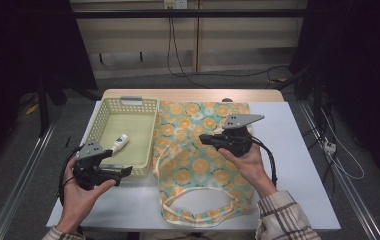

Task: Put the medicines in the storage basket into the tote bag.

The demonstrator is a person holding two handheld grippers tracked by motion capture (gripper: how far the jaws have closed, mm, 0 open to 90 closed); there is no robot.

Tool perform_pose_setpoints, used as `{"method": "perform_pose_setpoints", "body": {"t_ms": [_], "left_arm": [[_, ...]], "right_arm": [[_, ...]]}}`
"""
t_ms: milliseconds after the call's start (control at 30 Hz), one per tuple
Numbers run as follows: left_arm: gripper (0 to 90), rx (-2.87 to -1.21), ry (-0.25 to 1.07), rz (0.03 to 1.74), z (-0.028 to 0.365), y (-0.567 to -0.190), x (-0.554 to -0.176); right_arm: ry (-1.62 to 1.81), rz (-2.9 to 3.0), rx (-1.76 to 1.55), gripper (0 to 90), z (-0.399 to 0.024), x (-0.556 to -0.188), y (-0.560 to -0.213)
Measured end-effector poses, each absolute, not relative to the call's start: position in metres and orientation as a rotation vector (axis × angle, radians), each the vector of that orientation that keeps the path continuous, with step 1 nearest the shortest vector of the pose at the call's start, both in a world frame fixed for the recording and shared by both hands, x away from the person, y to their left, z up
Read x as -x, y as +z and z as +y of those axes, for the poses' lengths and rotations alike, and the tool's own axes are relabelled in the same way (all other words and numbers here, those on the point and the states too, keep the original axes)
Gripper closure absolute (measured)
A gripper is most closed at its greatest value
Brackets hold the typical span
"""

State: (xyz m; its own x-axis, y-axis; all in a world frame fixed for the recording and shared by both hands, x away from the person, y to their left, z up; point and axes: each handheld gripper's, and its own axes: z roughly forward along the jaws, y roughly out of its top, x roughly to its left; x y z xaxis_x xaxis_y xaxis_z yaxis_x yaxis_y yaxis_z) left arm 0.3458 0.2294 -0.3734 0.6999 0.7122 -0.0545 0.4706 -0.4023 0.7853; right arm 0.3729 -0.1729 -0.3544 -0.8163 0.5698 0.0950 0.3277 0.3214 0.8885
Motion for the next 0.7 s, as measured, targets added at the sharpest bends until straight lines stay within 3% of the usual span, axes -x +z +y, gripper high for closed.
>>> {"method": "perform_pose_setpoints", "body": {"t_ms": [700], "left_arm": [[10.1, -2.074, 0.395, 1.027, 0.236, -0.375, -0.404]], "right_arm": [[1.496, 2.35, -0.817, 90.0, -0.175, -0.374, -0.354]]}}
